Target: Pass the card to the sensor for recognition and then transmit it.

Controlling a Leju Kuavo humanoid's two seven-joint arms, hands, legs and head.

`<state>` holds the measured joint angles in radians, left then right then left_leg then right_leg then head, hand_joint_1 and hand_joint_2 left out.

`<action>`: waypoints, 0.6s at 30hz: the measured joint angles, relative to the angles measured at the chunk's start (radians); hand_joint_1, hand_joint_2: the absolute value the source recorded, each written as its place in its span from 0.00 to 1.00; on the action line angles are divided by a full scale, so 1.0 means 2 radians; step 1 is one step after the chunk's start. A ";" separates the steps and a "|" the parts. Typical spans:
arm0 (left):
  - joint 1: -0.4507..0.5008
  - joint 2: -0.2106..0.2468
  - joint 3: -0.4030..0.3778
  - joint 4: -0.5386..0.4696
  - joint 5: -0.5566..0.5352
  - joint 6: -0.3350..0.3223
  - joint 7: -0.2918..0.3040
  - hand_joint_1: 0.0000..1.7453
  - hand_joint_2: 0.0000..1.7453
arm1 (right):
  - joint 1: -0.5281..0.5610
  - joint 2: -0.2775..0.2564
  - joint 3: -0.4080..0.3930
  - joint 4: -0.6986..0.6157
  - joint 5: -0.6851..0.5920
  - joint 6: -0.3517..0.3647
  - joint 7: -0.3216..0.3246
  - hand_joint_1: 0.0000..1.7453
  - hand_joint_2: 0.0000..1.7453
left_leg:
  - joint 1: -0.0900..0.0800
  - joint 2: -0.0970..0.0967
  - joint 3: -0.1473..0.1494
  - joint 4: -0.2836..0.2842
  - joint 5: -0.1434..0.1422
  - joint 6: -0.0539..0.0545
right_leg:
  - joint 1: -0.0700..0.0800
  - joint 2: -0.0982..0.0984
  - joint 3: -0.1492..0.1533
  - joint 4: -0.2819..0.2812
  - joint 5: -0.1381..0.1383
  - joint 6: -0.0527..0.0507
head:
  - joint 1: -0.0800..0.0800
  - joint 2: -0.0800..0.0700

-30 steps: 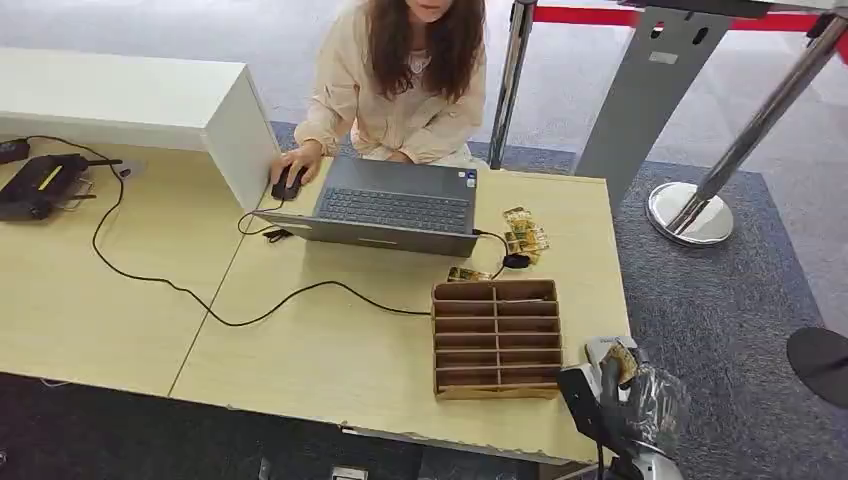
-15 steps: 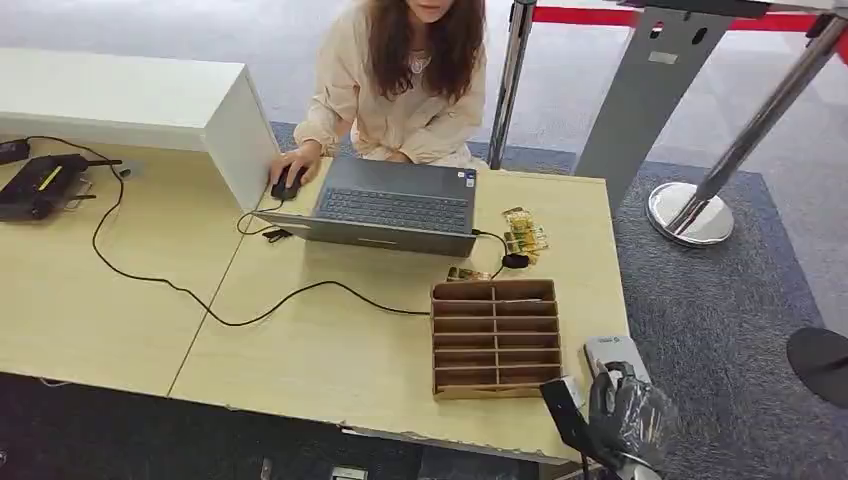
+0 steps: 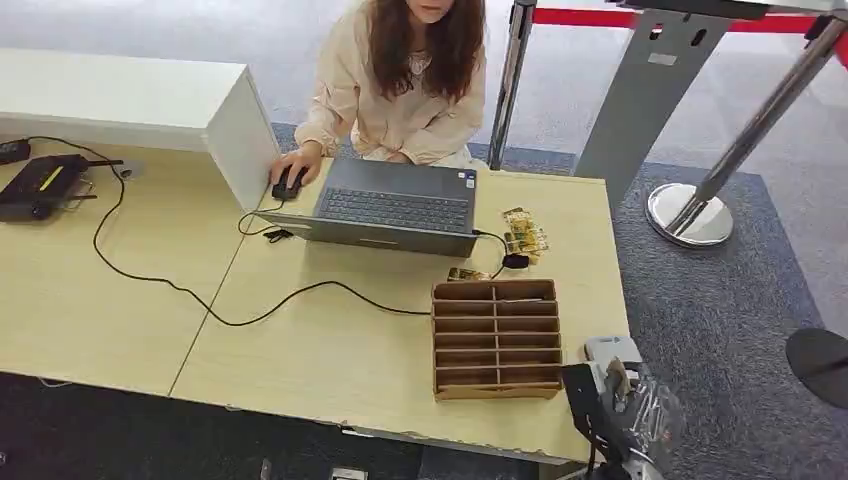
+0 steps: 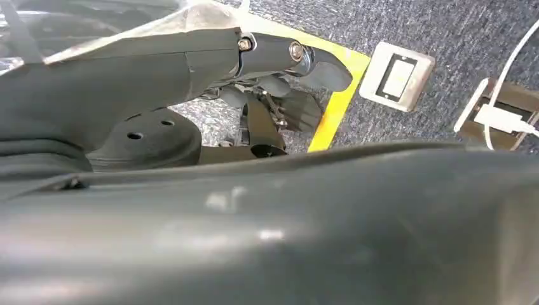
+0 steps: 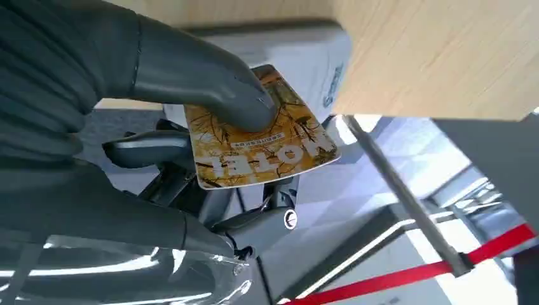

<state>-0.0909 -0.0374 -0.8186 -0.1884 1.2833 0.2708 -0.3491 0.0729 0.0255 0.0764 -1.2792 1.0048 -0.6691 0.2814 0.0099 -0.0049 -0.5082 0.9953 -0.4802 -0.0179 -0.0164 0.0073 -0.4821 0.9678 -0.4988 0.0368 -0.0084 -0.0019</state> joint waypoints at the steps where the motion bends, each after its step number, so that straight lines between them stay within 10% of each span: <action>1: 0.000 0.000 0.000 0.000 -0.001 -0.001 -0.001 0.00 0.00 | -0.003 -0.008 0.010 -0.014 0.000 0.000 0.020 1.00 1.00 | 0.000 0.000 0.000 0.000 0.000 0.000 | 0.000 0.000 0.000 0.000 0.000 0.000 | 0.000 0.000; 9: 0.000 0.001 0.000 0.000 -0.006 -0.008 -0.006 0.00 0.00 | -0.041 -0.082 0.055 -0.137 0.038 0.056 0.089 0.98 1.00 | 0.000 0.000 0.000 0.000 0.000 0.000 | 0.000 0.000 0.000 0.000 0.000 0.000 | 0.000 0.000; 18: 0.000 0.002 0.000 0.000 -0.014 -0.018 -0.012 0.00 0.00 | -0.151 -0.152 0.088 -0.279 0.063 0.210 0.127 0.99 1.00 | 0.000 0.000 0.000 0.000 0.000 0.000 | -0.001 0.000 0.000 0.000 0.000 0.000 | 0.000 0.000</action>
<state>-0.0914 -0.0328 -0.8190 -0.1881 1.2558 0.2350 -0.3734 -0.2291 -0.2781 0.2533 -1.8375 1.1303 -0.2495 0.5348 0.0093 -0.0055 -0.5077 0.9957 -0.4799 -0.0177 -0.0176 0.0069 -0.4821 0.9686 -0.4984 0.0371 -0.0080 -0.0019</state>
